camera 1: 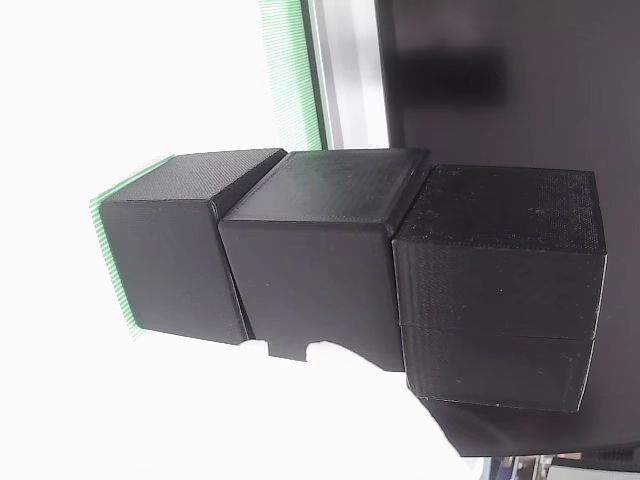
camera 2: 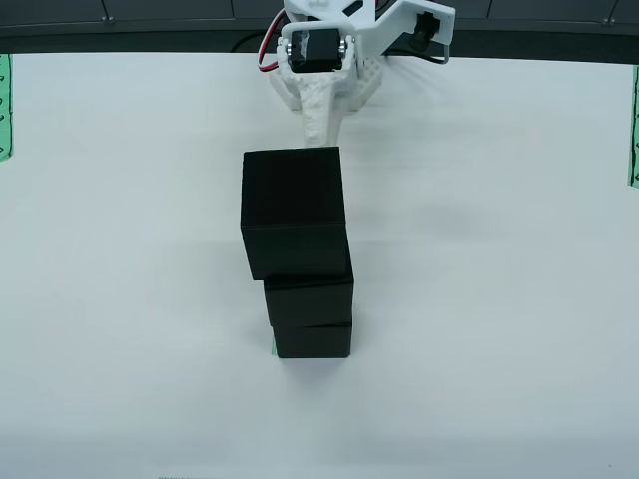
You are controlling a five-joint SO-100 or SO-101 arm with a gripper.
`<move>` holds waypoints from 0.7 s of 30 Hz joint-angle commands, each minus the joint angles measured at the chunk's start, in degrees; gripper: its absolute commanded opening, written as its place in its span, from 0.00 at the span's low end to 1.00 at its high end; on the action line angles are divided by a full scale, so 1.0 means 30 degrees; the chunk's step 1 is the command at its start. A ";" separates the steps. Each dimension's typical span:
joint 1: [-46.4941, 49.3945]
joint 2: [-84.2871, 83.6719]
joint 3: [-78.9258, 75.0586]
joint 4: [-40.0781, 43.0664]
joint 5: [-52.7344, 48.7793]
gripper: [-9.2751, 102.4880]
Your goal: Stack 3 Blocks on the chosen place.
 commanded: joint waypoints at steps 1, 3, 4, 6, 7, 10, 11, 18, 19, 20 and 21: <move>-0.0029 0.0293 0.0762 0.0059 -0.0059 0.08; 0.0322 0.0293 0.0762 0.0059 0.0088 0.08; 0.0469 0.0293 0.0762 0.0059 0.0088 0.08; 0.0527 0.0293 0.0762 0.0059 0.0088 0.09; 0.0527 0.0264 0.0762 0.0059 0.0088 0.08; 0.0557 0.0264 0.0762 0.0059 0.0059 0.08; 0.0557 0.0264 0.0762 0.0059 0.0059 0.08; 0.0557 0.0264 0.0762 0.0059 0.0059 0.08; 0.0557 0.0264 0.0762 0.0059 0.0059 0.08; 0.0557 0.0264 0.0762 0.0059 0.0059 0.08; 0.0557 0.0264 0.0762 0.0059 0.0059 0.08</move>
